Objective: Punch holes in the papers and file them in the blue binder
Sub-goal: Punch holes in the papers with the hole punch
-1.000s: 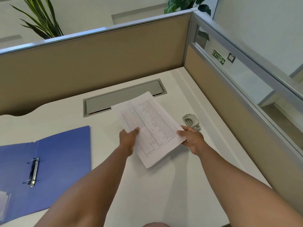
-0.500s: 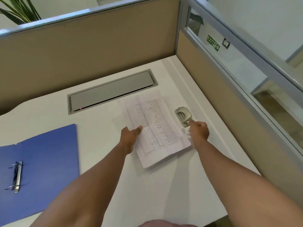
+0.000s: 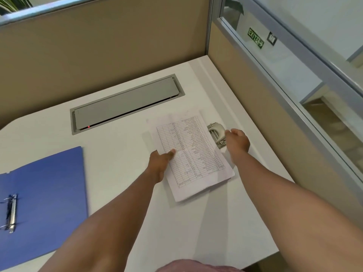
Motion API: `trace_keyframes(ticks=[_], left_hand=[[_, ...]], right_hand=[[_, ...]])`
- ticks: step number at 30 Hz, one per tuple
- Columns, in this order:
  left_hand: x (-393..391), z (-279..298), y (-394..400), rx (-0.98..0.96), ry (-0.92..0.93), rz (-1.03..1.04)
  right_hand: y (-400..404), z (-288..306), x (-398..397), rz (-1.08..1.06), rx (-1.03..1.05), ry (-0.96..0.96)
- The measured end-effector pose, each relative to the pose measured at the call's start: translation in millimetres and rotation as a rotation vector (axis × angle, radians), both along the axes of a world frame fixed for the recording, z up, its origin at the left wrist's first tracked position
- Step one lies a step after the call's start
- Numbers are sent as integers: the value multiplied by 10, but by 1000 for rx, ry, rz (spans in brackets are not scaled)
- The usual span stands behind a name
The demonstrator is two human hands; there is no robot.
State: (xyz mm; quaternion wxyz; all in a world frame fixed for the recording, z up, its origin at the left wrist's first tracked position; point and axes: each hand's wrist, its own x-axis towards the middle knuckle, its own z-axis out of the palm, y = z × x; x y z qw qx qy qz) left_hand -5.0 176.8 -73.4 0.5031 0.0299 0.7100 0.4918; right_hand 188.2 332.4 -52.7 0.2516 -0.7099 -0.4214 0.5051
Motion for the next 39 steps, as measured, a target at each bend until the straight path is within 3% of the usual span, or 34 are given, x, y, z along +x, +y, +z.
trace_keyframes(ticks=[21,39], left_hand=[[193,-39,134,20,-97,14],[162,-170,155,-13,-123,13]], right_hand=[[124,-101,3,88,4,-20],[561,-282,-359,274,125,-318]])
